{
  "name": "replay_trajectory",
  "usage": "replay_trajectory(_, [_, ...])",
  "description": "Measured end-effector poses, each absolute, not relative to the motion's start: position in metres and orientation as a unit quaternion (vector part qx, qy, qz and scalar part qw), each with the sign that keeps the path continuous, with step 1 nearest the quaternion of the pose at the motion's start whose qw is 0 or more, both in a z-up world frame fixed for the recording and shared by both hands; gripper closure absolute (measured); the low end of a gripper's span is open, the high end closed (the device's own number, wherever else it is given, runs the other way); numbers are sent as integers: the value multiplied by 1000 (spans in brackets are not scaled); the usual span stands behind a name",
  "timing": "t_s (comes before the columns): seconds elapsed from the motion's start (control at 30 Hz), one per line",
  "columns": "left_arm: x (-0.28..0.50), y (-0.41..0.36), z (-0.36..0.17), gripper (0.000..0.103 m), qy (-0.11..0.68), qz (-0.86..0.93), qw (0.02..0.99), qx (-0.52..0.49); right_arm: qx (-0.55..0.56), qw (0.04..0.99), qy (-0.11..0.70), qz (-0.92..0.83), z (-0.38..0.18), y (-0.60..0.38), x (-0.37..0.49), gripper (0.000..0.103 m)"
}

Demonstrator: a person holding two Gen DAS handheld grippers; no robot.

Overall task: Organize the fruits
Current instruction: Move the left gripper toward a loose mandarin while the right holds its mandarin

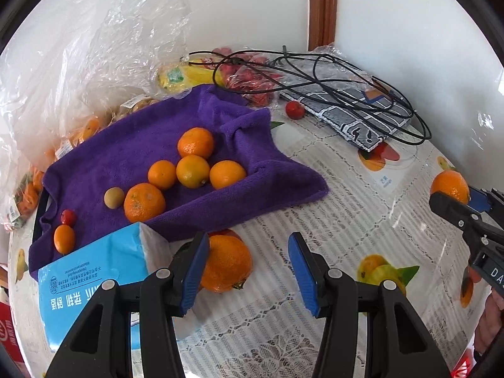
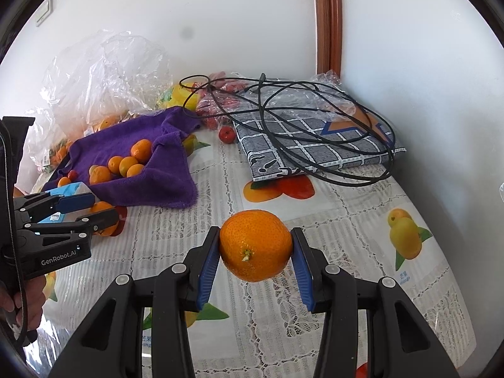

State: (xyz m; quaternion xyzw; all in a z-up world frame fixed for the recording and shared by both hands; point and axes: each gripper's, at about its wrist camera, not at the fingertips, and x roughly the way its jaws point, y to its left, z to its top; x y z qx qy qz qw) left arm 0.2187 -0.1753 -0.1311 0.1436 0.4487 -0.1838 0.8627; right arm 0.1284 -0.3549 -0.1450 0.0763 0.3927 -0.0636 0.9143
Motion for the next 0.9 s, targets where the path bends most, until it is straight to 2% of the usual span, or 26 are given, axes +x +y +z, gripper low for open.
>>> replay_trajectory(0.37, [206,-157,-125,53,467,-219,852,91,83,912,397,-60,-147,-347,127,59])
replay_trajectory(0.6, [201,-144,-113,53,450,-215,863,81,78,916,389,-51,-141,-335,125,59])
replay_trajectory(0.9, [223,-149,-136,53,474,-192,853,105,90,913,393,-54,-148,-341,125,59])
